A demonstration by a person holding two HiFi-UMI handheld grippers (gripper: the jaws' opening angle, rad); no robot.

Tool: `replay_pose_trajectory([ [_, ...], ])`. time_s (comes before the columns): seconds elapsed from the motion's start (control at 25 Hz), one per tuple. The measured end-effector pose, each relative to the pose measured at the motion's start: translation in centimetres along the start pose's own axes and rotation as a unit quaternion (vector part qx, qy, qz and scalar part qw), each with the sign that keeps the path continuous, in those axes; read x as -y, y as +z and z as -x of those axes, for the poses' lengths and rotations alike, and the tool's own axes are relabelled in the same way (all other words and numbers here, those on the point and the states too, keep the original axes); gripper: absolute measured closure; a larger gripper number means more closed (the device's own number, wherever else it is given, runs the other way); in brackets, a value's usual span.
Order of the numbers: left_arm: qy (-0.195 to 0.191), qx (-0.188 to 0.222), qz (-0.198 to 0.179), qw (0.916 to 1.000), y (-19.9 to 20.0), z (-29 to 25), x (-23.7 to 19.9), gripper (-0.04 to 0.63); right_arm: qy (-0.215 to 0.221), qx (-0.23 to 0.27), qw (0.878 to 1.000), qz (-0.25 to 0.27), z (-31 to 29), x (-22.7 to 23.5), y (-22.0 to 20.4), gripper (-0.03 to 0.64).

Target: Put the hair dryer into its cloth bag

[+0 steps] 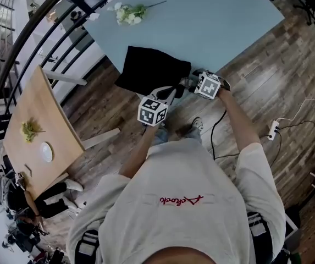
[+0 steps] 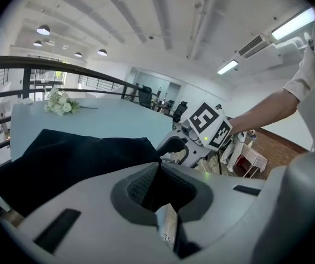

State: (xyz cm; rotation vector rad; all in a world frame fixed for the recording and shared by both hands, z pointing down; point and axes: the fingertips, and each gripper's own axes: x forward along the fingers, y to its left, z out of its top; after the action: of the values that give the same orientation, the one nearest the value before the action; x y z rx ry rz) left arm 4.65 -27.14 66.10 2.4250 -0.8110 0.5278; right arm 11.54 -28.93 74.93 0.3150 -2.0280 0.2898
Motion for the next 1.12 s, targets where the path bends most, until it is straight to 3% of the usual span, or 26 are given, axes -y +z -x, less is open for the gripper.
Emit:
replay_pose_trajectory([
  [0.44,-0.011,-0.018,-0.008,0.9997,0.0,-1.9,1.5,0.580,-0.026,0.012,0.999,-0.018,0.1,-0.3,-2.8,0.305],
  [0.76,-0.012,-0.022,-0.006,0.9997,-0.2,-1.8,1.4,0.580,-0.013,0.015,0.999,-0.047,0.1,-0.3,-2.7,0.380],
  [1.12,-0.016,-0.015,-0.006,0.9997,-0.2,-1.4,1.5,0.580,-0.017,0.007,0.999,-0.045,1.6,-0.6,-1.8,0.396],
])
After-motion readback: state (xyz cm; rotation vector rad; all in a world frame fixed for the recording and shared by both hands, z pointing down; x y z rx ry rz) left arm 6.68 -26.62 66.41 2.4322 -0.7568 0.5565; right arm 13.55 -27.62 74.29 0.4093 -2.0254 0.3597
